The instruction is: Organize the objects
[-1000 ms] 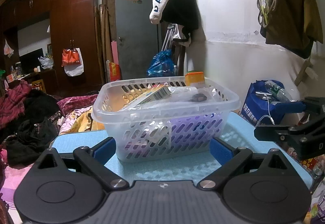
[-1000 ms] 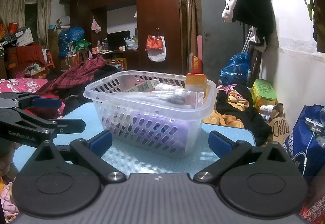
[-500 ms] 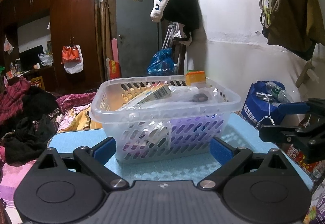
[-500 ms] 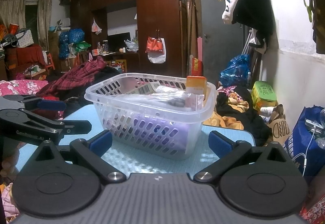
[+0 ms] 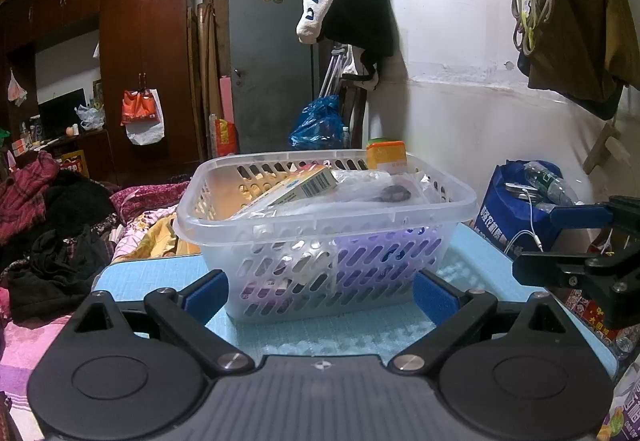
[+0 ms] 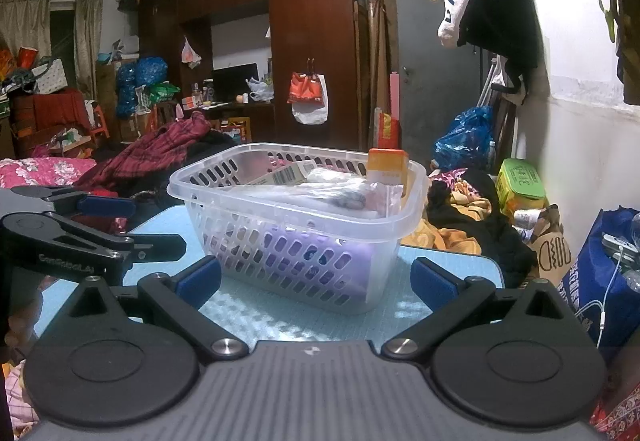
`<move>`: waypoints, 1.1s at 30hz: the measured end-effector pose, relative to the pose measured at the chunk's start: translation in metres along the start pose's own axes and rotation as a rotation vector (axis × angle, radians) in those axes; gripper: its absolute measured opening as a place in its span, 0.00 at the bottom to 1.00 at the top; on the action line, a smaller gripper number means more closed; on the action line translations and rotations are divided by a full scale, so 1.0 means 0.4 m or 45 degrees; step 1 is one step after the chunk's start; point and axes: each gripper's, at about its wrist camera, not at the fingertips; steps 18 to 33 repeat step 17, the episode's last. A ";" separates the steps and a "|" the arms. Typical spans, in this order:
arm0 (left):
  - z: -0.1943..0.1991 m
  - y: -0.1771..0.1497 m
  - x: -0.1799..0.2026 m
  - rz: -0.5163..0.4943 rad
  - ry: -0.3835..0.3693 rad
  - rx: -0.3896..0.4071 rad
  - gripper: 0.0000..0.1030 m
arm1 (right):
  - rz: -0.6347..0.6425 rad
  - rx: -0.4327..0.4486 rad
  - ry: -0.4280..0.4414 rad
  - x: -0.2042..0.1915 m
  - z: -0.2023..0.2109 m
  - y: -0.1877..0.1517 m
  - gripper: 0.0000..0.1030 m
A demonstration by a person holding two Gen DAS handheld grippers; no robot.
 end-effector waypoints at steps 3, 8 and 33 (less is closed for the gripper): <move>-0.004 0.003 0.003 -0.002 0.005 0.001 0.97 | 0.002 0.000 0.002 0.000 -0.002 -0.002 1.00; -0.006 0.002 0.008 -0.003 0.012 0.010 0.97 | 0.001 -0.001 0.003 -0.001 -0.002 -0.002 1.00; 0.008 0.006 0.008 -0.005 0.049 0.063 0.96 | -0.001 -0.001 0.006 -0.002 -0.003 -0.004 1.00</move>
Point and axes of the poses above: each gripper's, at about its wrist camera, not at the fingertips, and z roughly against the way its jaws point, x to its right, y to its top, and after that the axes turned 6 degrees about -x, right-handed
